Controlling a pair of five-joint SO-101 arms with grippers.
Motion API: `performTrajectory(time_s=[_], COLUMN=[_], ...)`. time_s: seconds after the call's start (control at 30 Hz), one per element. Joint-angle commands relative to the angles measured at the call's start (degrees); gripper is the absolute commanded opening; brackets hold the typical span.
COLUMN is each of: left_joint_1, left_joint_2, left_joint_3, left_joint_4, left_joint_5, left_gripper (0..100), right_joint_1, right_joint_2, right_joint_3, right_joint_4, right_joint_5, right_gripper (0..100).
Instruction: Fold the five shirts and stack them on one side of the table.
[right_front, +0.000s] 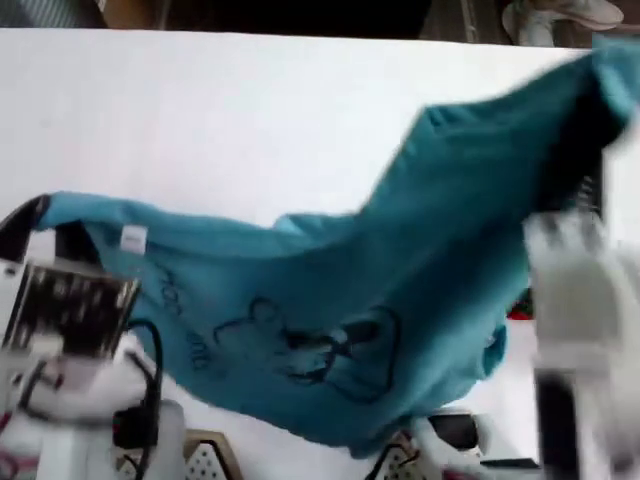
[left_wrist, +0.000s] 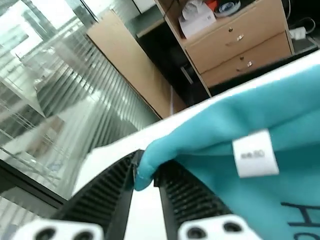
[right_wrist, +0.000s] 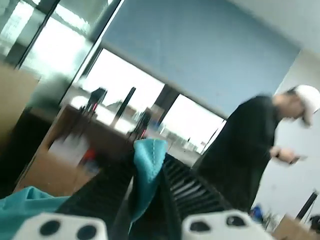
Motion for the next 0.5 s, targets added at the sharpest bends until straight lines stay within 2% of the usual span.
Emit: performTrajectory(time_s=[0.0, 0.23, 0.47], left_joint_1=[-0.7, -0.5, 0.1], left_joint_2=[0.2, 2.2, 19.8], left_joint_3=[9.0, 23.9, 21.6], left_joint_4=[-6.4, -17.8, -25.7], left_joint_5=[-0.6, -0.6, -0.5], left_gripper=[2, 2, 2], right_joint_1=[-0.1, 0.1, 0.1], right_joint_2=[5.2, 16.0, 23.7], right_joint_3=[6.4, 19.9, 27.5], right_joint_4=[-1.5, -6.1, -12.4], right_joint_5=[0.2, -0.2, -0.2], right_gripper=[2.0, 2.1, 2.1])
